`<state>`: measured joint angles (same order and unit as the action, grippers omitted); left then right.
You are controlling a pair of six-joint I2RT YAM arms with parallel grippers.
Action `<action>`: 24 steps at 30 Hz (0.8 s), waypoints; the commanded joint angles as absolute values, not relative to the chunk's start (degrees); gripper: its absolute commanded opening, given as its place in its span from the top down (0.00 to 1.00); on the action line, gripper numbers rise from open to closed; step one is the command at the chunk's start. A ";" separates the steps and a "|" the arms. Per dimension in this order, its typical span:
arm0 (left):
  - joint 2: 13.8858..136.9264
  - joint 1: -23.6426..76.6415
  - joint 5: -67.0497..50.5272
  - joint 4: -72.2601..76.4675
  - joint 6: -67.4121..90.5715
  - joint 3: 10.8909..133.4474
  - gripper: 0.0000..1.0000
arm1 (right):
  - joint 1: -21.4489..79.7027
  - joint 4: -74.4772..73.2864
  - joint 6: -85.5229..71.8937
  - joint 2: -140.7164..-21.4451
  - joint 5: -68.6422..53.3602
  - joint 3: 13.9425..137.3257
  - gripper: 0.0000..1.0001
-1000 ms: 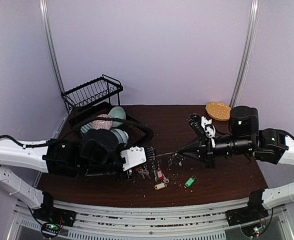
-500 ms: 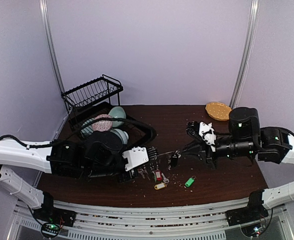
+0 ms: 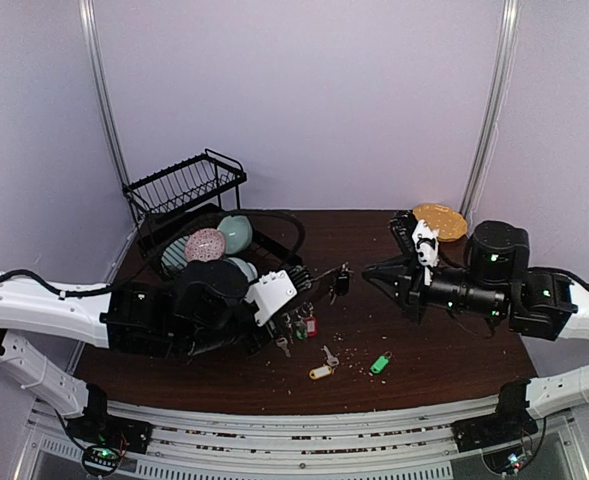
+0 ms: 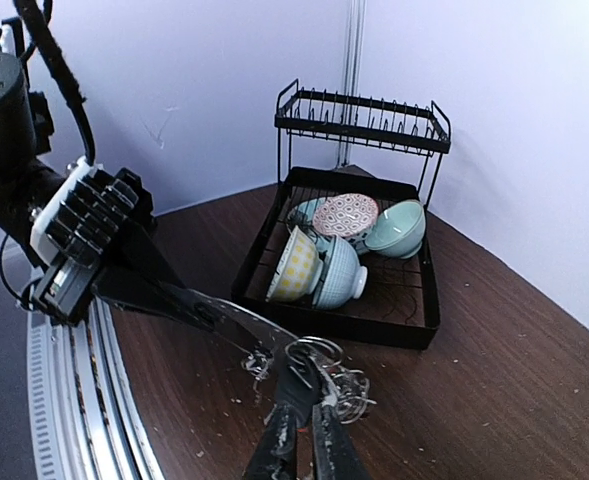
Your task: Put the keys on the keyring
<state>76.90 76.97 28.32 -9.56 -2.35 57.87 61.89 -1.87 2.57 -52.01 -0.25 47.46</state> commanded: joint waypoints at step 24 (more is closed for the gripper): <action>64.96 76.90 14.47 9.46 -17.82 51.35 1.00 | 52.84 3.72 -0.30 -52.86 -39.86 54.25 0.77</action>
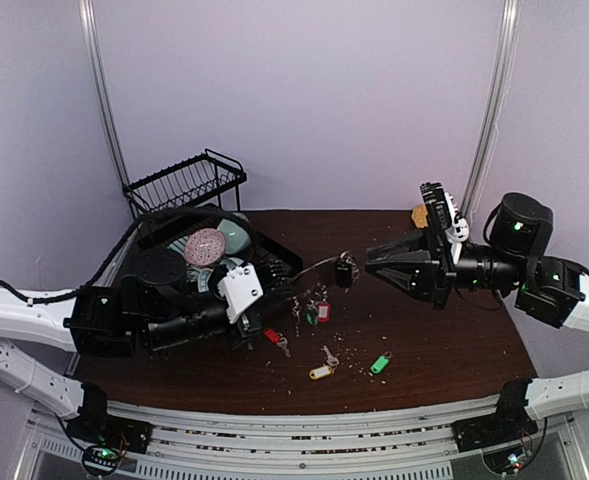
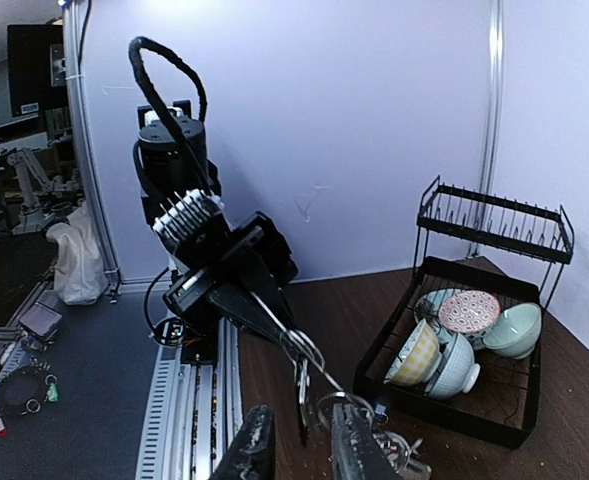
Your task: Put the keys on the keyring
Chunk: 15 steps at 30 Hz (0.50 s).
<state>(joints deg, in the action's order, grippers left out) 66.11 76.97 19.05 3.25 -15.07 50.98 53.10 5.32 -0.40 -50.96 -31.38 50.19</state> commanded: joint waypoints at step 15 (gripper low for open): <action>65.04 76.90 11.93 10.99 -17.99 51.33 1.00 | 52.85 2.02 -1.30 -54.03 -38.53 55.60 0.78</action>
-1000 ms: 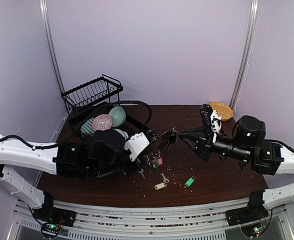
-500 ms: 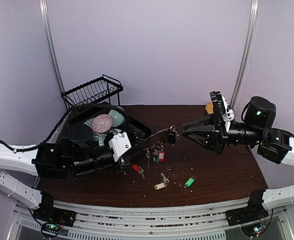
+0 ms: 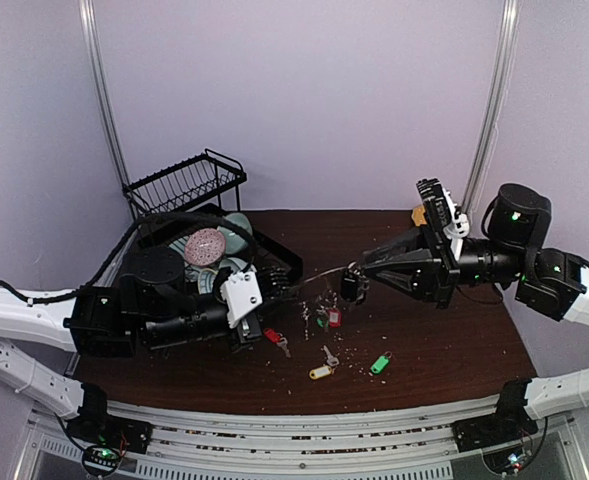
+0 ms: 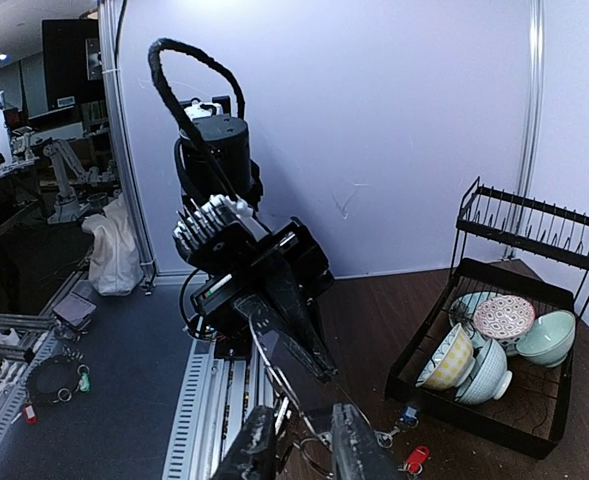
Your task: Put the keys on the keyring
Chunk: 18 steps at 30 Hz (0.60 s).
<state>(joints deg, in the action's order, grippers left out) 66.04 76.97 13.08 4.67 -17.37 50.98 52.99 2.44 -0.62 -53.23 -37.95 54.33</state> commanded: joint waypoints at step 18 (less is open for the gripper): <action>66.01 76.90 13.87 9.53 -17.39 51.63 1.00 | 52.89 1.95 -1.17 -54.43 -43.10 55.71 0.81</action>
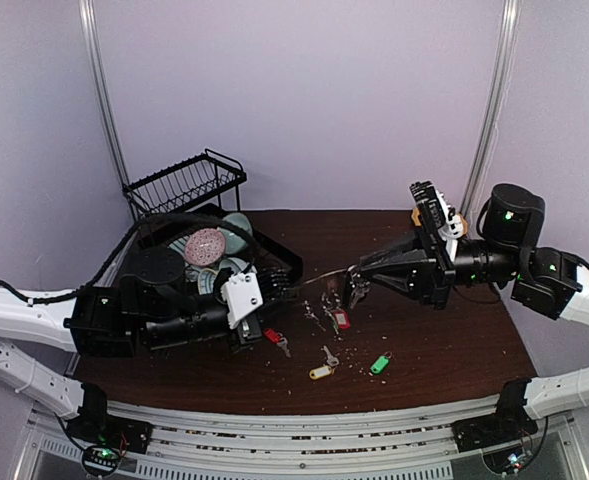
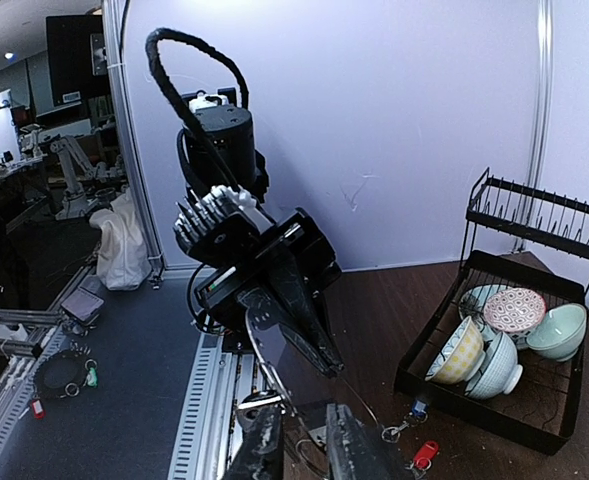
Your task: Put the keys on the keyring
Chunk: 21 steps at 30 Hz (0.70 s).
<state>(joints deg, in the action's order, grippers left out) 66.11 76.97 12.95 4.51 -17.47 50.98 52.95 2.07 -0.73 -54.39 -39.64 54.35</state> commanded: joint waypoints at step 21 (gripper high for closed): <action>66.11 76.90 14.08 9.17 -17.08 51.46 1.00 | 52.89 1.56 -0.34 -54.46 -39.44 57.03 0.67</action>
